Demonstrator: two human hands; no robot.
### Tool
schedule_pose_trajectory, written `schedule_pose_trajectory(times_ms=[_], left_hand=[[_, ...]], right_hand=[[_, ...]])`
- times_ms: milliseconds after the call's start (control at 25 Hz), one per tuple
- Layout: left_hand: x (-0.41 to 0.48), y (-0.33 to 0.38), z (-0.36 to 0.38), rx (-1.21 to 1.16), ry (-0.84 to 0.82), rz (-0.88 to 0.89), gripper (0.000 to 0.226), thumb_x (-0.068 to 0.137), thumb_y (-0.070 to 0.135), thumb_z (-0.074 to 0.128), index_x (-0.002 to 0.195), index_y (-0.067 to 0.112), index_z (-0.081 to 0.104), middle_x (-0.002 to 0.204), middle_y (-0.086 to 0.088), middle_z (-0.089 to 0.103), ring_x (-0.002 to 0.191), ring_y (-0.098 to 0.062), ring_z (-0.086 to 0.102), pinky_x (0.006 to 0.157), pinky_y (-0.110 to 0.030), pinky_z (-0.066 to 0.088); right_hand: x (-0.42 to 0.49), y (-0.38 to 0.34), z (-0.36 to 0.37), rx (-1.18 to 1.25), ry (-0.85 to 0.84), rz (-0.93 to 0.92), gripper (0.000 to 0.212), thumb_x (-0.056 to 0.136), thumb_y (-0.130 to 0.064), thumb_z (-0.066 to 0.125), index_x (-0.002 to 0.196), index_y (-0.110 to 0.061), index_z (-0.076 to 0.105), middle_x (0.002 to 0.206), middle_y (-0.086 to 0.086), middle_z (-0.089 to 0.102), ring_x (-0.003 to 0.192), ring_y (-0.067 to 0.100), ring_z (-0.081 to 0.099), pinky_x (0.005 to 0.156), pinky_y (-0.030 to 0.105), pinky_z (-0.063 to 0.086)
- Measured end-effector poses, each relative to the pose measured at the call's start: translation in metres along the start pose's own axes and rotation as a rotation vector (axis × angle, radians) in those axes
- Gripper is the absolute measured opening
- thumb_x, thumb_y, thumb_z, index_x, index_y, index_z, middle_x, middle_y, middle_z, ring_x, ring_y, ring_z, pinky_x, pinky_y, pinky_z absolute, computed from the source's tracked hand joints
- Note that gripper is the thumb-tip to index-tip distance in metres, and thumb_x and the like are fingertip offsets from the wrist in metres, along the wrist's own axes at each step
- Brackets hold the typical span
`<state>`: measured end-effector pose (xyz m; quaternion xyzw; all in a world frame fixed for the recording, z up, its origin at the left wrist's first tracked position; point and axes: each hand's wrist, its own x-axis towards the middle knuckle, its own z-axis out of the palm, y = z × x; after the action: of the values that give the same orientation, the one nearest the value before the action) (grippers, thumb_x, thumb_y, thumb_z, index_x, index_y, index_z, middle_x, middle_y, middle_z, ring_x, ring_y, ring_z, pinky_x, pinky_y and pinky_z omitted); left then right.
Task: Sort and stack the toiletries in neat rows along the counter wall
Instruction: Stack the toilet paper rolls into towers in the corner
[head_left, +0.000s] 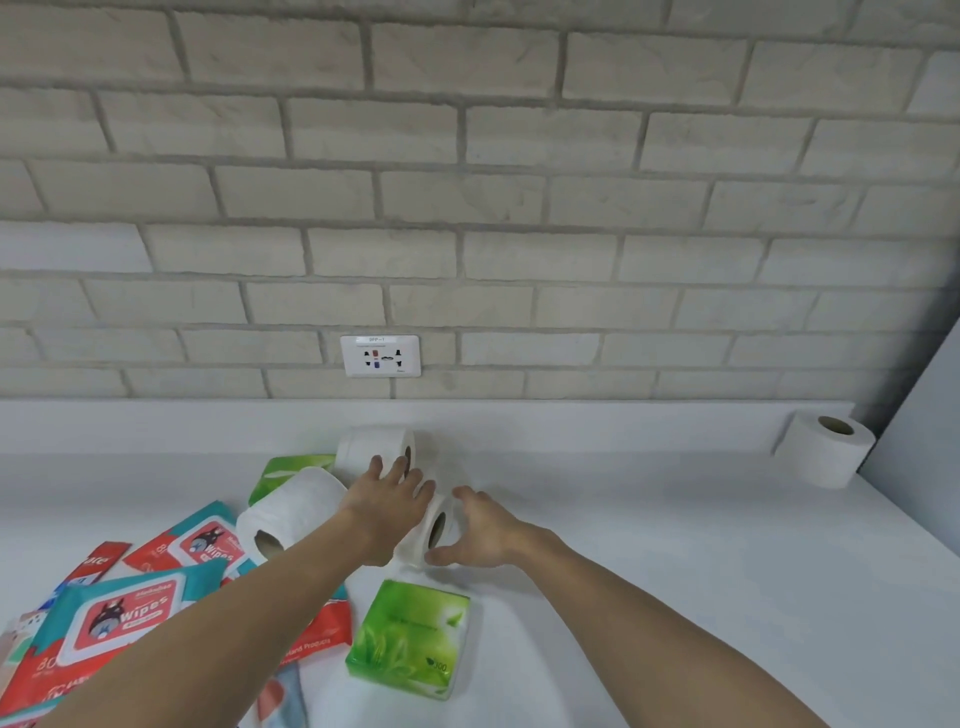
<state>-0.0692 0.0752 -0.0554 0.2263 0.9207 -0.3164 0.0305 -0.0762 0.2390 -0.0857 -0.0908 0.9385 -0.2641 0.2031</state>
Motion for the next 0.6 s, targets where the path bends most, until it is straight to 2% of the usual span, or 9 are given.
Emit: schedule_pose_trajectory(times_ms=[120,240,400,520,600], left_hand=[[0.008,0.0,0.011,-0.094,0.02,0.027,0.092,0.082,0.026,0.069,0.15,0.009,0.01,0.151,-0.011,0.026,0.141,-0.032,0.023,0.113,-0.048,0.026],[0.015,-0.002,0.019,-0.183,0.049,0.061,0.089,0.082,0.026,0.07,0.149,0.01,0.013,0.149,-0.009,0.029,0.136,-0.03,0.032,0.111,-0.041,0.031],[0.019,-0.009,0.024,-0.226,0.1,0.117,0.085,0.082,0.029,0.07,0.147,0.012,0.018,0.145,-0.006,0.032,0.131,-0.027,0.036,0.107,-0.04,0.033],[0.017,-0.013,0.027,-0.283,0.162,0.137,0.082,0.081,0.036,0.069,0.145,0.015,0.022,0.143,-0.003,0.035,0.128,-0.024,0.039,0.105,-0.038,0.035],[0.015,-0.014,0.029,-0.333,0.2,0.136,0.08,0.08,0.04,0.067,0.143,0.018,0.025,0.141,-0.001,0.037,0.126,-0.022,0.04,0.104,-0.037,0.036]], right_hand=[[0.005,-0.001,0.007,-0.023,-0.002,0.003,0.111,0.063,-0.065,0.077,0.148,-0.019,0.023,0.15,0.0,0.037,0.136,0.025,0.038,0.109,0.044,0.037],[0.006,-0.001,0.016,-0.042,0.04,0.031,0.097,0.06,-0.068,0.076,0.136,-0.022,0.037,0.133,-0.004,0.051,0.125,0.023,0.043,0.104,0.042,0.036],[0.011,0.0,0.026,0.052,0.126,0.029,0.085,0.058,-0.07,0.075,0.124,-0.024,0.045,0.12,-0.006,0.057,0.118,0.021,0.047,0.099,0.04,0.036],[0.01,0.003,0.027,0.18,0.168,-0.004,0.08,0.059,-0.063,0.079,0.122,-0.026,0.047,0.116,-0.01,0.058,0.112,0.017,0.052,0.098,0.037,0.041],[0.006,0.006,0.026,0.328,0.19,-0.045,0.077,0.06,-0.052,0.085,0.122,-0.025,0.049,0.111,-0.012,0.056,0.106,0.013,0.055,0.095,0.032,0.046]])
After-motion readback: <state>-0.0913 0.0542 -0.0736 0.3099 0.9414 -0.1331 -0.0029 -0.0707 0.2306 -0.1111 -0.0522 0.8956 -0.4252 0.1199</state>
